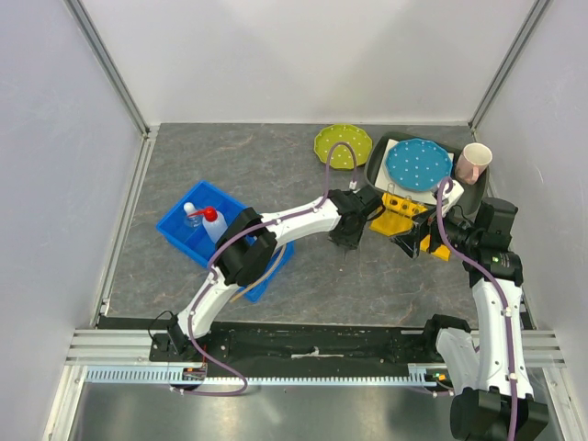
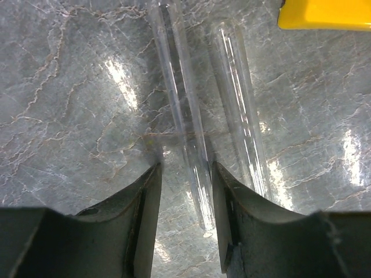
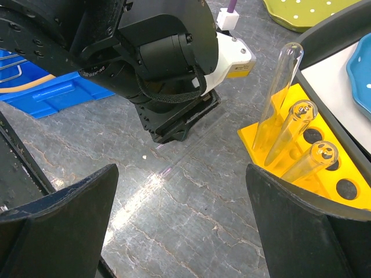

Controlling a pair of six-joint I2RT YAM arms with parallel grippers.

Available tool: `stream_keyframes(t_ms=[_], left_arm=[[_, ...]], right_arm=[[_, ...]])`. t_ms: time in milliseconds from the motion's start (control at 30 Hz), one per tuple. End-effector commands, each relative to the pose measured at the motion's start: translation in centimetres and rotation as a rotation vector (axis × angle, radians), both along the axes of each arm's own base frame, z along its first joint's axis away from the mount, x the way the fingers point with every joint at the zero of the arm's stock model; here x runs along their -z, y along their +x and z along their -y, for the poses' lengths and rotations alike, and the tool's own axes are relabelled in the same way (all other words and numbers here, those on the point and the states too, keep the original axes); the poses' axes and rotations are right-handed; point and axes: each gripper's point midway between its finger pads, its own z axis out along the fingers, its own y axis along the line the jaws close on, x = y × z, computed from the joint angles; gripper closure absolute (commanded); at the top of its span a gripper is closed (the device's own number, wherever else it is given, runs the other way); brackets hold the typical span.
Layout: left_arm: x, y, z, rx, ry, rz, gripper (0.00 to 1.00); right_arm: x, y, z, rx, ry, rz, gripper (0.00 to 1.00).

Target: Organize the chemistry lab equipment

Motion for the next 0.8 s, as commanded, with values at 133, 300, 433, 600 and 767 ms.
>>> stream_keyframes(t_ms=[133, 300, 433, 600, 767], left_arm=[[0.4, 1.4, -1.4, -0.043, 0.080, 0.053, 0.64], [0.6, 2.0, -2.8, -0.058, 0.126, 0.072, 0.69], [0.9, 2.2, -4.1, -0.072, 0.157, 0.073, 0.75], [-0.1, 2.7, -5.7, -0.086, 0.178, 0.100, 0.78], [-1.8, 2.6, -6.2, -0.055, 0.120, 0.166, 0.79]], right_arm=[[-0.6, 0.2, -0.1, -0.010, 0.007, 0.038, 0.02], [-0.6, 0.3, -0.1, -0.009, 0.009, 0.037, 0.02], [-0.5, 0.2, -0.1, -0.009, 0.009, 0.035, 0.02], [-0.5, 0.3, -0.1, -0.008, 0.007, 0.036, 0.02], [-0.5, 0.2, -0.2, -0.013, 0.011, 0.034, 0.02]])
